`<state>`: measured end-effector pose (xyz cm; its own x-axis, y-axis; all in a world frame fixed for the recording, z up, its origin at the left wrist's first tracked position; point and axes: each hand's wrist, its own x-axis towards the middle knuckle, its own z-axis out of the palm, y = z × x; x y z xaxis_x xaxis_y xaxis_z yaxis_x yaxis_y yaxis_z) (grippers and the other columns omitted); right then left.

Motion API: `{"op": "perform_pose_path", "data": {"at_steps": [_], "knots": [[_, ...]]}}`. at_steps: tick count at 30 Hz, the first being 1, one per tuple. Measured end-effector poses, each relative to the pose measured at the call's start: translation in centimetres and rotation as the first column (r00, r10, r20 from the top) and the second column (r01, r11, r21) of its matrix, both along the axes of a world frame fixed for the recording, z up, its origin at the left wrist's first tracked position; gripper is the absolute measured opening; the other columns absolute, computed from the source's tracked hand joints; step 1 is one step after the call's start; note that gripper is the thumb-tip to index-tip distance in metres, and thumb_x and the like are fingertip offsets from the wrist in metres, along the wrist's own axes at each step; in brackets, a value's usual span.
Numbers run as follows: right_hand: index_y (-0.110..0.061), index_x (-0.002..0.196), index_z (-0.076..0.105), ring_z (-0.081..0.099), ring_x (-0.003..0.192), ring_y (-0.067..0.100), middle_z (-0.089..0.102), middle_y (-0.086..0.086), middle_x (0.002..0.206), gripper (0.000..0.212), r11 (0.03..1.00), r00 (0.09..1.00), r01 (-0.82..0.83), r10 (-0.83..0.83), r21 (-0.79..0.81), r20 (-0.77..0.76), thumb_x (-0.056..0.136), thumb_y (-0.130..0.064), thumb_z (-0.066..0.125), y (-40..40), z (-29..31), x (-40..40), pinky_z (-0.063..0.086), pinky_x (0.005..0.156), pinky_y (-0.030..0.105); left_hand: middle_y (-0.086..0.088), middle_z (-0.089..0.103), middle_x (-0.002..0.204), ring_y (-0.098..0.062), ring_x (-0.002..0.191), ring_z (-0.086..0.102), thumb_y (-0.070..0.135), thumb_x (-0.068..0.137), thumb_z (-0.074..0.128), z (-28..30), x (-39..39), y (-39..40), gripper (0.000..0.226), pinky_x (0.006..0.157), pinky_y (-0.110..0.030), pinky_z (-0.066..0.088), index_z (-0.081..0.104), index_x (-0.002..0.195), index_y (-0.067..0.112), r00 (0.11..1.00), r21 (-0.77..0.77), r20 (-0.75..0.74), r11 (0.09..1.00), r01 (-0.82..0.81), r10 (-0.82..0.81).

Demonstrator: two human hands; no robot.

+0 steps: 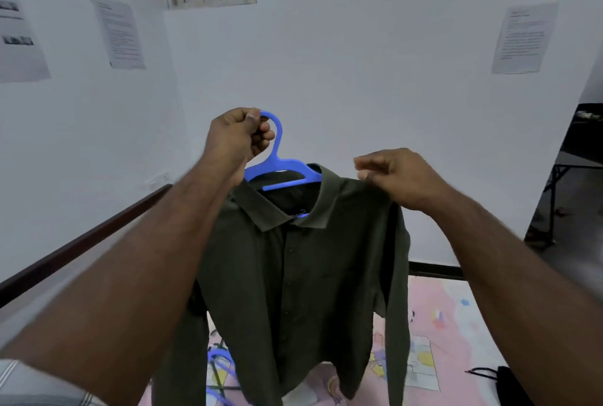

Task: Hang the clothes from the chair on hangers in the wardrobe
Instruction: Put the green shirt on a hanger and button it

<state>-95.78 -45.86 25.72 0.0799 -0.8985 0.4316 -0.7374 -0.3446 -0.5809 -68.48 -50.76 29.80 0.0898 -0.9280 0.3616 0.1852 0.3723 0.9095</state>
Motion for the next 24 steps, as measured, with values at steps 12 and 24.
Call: {"op": "perform_pose_path", "data": {"at_steps": [12, 24], "knots": [[-0.029, 0.103, 0.078, 0.062, 0.097, 0.005, 0.071, -0.017, 0.097, 0.023, 1.000, 0.984, 0.011, -0.016, -0.027, -0.176, 0.091, -0.012, 0.068, -0.9, -1.4, 0.5, 0.038, 0.084, 0.021, 0.001, 0.075, 0.110, -0.018, 0.100, 0.073, 0.034, 0.100, 0.059, -1.5, 4.7, 0.4, 0.021, 0.086, -0.032, 0.055, 0.069, 0.113, 0.019, 0.937, 0.044, 0.340, 0.997, 0.069, -0.080], [-0.027, 0.101, 0.078, 0.065, 0.099, 0.014, 0.072, -0.014, 0.095, 0.022, 0.998, 0.996, 0.057, -0.058, -0.017, -0.072, 0.092, -0.009, 0.068, -1.4, -0.8, -2.6, 0.042, 0.089, 0.029, -0.003, 0.070, 0.107, -0.018, 0.101, 0.062, 0.030, 0.102, 0.057, -10.0, 13.4, -0.7, 0.027, 0.095, -0.034, 0.047, 0.069, 0.111, 0.007, 0.487, 0.330, 0.832, 0.942, -0.051, -0.265]]}}
